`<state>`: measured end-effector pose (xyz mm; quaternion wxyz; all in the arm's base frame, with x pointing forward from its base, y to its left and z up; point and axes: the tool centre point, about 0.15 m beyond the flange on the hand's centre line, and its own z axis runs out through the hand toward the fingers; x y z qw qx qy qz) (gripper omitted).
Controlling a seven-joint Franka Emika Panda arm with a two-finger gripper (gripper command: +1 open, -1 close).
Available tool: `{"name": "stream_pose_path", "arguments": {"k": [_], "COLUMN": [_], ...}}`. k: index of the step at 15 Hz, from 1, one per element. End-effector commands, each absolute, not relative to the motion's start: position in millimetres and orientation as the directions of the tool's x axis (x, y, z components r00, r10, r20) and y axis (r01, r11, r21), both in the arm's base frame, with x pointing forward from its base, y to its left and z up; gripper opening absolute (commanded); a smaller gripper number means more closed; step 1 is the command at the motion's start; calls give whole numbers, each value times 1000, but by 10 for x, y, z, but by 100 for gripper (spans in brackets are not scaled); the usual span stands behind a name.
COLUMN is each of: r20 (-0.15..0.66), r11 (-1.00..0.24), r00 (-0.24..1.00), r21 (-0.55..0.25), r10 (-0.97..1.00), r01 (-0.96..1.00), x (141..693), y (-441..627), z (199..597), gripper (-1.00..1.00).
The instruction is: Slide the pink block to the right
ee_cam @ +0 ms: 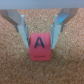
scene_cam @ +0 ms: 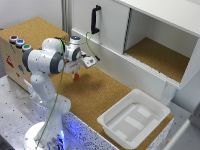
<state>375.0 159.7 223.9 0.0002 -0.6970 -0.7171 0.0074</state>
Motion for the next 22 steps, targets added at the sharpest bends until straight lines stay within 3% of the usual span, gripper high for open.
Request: {"name": "stream_pose_path", "arguments": {"k": [1,3,7,10,14,22], "r20": [71,64,34,8,-24,-20], "r11": [27,-34,-373,-588,-829,-948], "r00": [-20,39,380,595,831,952], "r21": [-91,-86,-128,-145,-99,-92], "r10": [997,997,925,804,556,307], "r01": [995,996,919,796,551,304], "x": [3807,3779,3639,3488,3362,3464], "y": [1708,1841,2468,2736,2719,2190], "z": [2623,2755,2892,2881,3009,3125], "gripper": [100,100,100,100,100,100]}}
